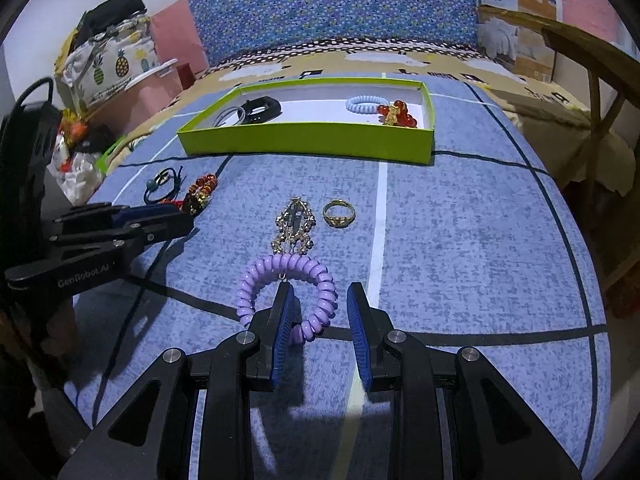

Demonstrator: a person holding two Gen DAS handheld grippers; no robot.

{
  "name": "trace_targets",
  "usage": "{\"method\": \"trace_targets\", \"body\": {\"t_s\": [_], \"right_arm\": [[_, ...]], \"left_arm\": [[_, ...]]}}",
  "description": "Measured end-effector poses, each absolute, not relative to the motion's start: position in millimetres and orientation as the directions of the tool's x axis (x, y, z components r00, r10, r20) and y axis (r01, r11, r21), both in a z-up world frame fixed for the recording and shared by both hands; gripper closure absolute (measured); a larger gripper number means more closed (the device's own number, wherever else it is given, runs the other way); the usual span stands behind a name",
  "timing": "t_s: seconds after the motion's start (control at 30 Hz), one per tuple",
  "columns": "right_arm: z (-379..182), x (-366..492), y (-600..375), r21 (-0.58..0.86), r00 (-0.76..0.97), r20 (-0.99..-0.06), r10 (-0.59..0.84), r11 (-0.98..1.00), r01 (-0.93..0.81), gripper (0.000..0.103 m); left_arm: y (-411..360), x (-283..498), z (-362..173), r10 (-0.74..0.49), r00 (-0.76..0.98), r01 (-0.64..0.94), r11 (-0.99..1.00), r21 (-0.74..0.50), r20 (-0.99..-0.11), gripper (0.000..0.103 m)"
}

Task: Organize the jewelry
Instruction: 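Grasp the lavender coil hair tie with the right tool while the left tool grasps the gold tassel charm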

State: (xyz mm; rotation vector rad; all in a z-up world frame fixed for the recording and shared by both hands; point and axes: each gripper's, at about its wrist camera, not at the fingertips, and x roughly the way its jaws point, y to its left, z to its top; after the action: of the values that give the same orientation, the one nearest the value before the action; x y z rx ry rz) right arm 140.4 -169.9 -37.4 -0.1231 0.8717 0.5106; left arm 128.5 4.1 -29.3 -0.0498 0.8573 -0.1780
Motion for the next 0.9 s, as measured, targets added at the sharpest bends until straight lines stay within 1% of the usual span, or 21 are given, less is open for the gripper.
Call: {"method": "trace_targets", "body": {"t_s": [0.03, 0.1, 0.13, 0.23, 0.7, 0.83, 0.87, 0.9], "right_arm": [[-37.4, 140.4, -170.1, 0.100, 0.532, -0.758, 0.377, 0.873, -0.477, 0.075], [-37.4, 140.7, -171.4, 0.098, 0.532, -0.759, 0.376, 0.873, -0.477, 0.081], [-37.5, 141.2, -172.0, 0.102, 0.531, -0.758, 0.378, 0.873, -0.477, 0.081], [-37.4, 141.2, -174.1, 0.114, 0.525, -0.758, 0.387, 0.871, -0.477, 0.082], [-37.4, 141.6, -176.0, 0.126, 0.521, -0.756, 0.396, 0.869, -0.478, 0.082], [-37.6, 140.6, -176.8, 0.123, 0.522, -0.756, 0.395, 0.869, -0.479, 0.082], [-37.7, 139.5, -177.2, 0.122, 0.522, -0.756, 0.396, 0.868, -0.481, 0.083], [-37.7, 138.9, -177.7, 0.122, 0.521, -0.756, 0.396, 0.867, -0.482, 0.087]], "left_arm": [[3.3, 129.1, -29.4, -0.179, 0.638, 0.139, 0.983, -0.116, -0.749, 0.078], [2.3, 130.6, -29.3, -0.175, 0.638, 0.140, 0.984, -0.111, -0.750, 0.078], [2.0, 131.7, -29.1, -0.172, 0.638, 0.139, 0.984, -0.107, -0.751, 0.078], [2.8, 133.2, -26.2, -0.145, 0.649, 0.127, 0.989, -0.082, -0.746, 0.078], [-1.3, 148.9, -29.3, -0.141, 0.633, 0.172, 0.984, -0.040, -0.761, 0.078], [-7.9, 150.3, -30.4, -0.114, 0.635, 0.183, 0.983, 0.005, -0.764, 0.078], [-8.7, 150.2, -30.4, -0.109, 0.636, 0.184, 0.983, 0.013, -0.764, 0.078], [-9.8, 149.7, -30.6, -0.101, 0.638, 0.184, 0.983, 0.024, -0.764, 0.081]]}}
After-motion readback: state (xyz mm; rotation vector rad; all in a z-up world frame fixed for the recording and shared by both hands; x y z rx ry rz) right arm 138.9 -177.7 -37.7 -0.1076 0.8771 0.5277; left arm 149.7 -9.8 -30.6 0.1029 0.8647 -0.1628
